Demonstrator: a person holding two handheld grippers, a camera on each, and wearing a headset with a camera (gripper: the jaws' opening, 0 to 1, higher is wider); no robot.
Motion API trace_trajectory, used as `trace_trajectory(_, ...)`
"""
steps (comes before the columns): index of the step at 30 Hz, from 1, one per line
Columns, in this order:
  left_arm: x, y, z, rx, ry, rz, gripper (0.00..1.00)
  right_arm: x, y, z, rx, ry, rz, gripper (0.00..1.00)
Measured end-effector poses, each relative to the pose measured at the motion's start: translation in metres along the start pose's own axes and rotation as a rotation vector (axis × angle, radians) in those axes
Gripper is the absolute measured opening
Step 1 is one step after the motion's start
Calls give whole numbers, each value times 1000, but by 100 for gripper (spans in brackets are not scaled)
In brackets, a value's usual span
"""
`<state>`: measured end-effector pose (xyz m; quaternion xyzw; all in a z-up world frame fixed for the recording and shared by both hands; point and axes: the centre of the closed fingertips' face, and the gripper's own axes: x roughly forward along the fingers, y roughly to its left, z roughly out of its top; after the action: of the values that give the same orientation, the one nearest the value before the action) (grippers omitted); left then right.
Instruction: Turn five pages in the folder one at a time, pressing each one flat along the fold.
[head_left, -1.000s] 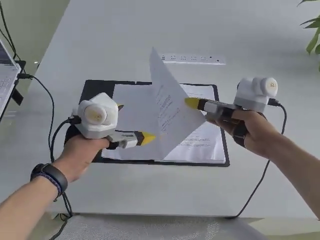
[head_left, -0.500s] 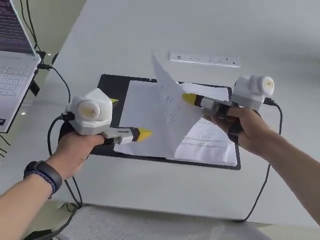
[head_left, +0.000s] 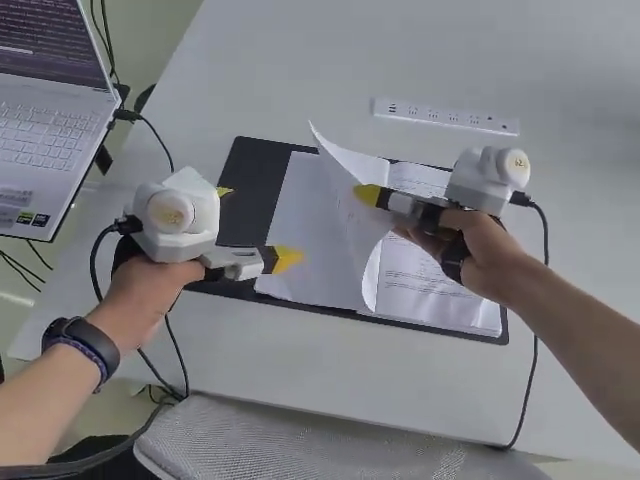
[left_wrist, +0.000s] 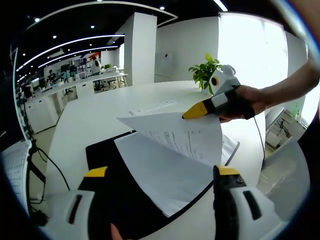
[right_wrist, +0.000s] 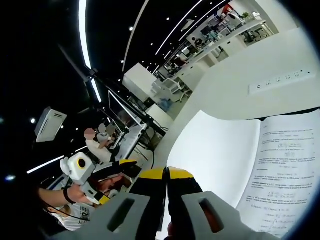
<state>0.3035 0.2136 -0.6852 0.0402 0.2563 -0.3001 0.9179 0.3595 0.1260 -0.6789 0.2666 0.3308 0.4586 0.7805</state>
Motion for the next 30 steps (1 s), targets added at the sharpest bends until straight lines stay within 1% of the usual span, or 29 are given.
trace_trajectory(8,-10,6,-6,-21,-7,16,84,17,-2,-11,22,35,-9,0)
trace_trajectory(13,-13,8,-11,-32,-6,20,84,30,-2,-19,37,58,-9,0)
trace_trajectory(20,-18,12,-15,-49,-10,27,84,50,-4,-39,60,111,-26,0)
trace_trajectory(23,-19,14,-17,-56,-12,29,83,54,0,-46,64,129,-34,0)
trace_trajectory(26,-20,15,-19,-63,-13,31,83,60,1,-53,73,148,-41,0)
trace_trajectory(27,-21,15,-20,-64,-13,31,83,63,-7,-55,78,158,-46,0)
trace_trajectory(30,-24,15,-21,-68,-12,34,83,67,-7,-62,83,174,-51,0)
